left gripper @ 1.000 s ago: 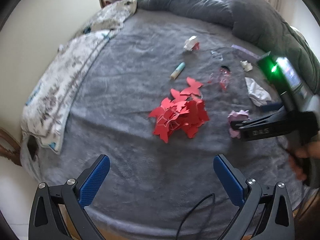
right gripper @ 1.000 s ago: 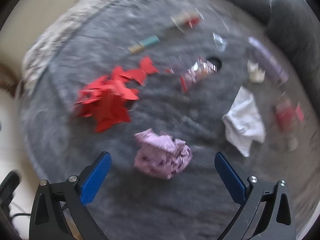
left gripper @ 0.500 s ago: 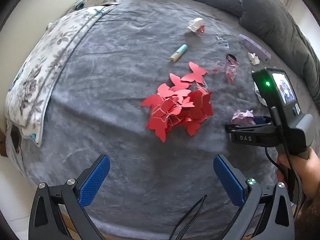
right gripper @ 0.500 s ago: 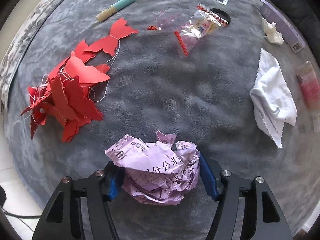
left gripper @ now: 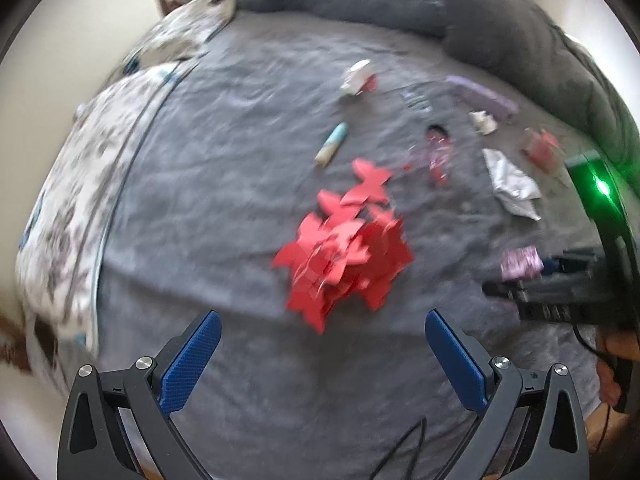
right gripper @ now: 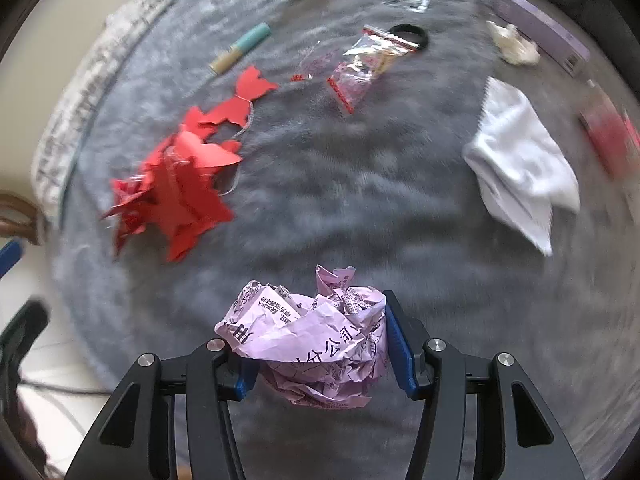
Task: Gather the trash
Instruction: 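Grasp the red paper butterfly garland with the left tool while the right tool holds the lilac paper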
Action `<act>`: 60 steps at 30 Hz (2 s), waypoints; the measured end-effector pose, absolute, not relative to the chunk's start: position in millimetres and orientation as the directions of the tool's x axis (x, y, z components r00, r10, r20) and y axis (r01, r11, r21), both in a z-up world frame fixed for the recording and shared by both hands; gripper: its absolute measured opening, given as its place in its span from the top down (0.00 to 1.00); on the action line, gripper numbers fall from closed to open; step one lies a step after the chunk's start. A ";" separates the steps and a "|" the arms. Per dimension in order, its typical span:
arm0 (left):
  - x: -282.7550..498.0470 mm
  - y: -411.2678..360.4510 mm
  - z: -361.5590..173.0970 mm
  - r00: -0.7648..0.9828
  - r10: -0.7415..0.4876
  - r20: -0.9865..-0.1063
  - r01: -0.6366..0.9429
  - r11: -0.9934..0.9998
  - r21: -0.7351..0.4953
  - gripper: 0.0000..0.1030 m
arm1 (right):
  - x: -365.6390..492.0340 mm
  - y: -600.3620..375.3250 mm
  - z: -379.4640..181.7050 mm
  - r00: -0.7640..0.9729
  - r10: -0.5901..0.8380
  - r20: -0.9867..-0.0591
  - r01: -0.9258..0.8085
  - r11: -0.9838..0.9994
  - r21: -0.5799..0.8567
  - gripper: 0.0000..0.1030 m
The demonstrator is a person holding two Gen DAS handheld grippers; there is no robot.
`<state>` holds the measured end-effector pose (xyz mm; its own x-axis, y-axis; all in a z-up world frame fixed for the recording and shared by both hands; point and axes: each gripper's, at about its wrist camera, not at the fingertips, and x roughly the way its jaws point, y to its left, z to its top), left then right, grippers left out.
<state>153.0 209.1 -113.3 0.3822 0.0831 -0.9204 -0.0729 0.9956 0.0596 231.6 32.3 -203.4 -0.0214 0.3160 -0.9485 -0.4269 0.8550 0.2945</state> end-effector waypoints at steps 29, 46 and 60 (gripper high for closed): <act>265.1 195.8 -243.2 0.187 0.028 -0.982 0.048 0.998 0.037 0.08 | 222.5 8.2 -198.3 -0.004 0.361 -0.933 -0.316 0.884 0.344 0.48; 241.3 182.9 -180.3 0.225 -0.025 -0.974 0.019 1.000 -0.022 0.94 | 225.1 12.4 -175.3 0.036 0.350 -0.936 -0.370 0.875 0.313 0.48; 202.6 193.1 -131.0 0.327 -0.043 -0.944 -0.143 0.985 -0.094 0.94 | 210.4 17.8 -140.8 0.073 0.366 -0.928 -0.472 0.832 0.291 0.48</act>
<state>202.6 193.1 -131.0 0.3266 -0.0430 -0.9442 -0.1435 0.9851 -0.0944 210.4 17.8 -140.8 0.0732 0.3664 -0.9276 -0.4716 0.8322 0.2915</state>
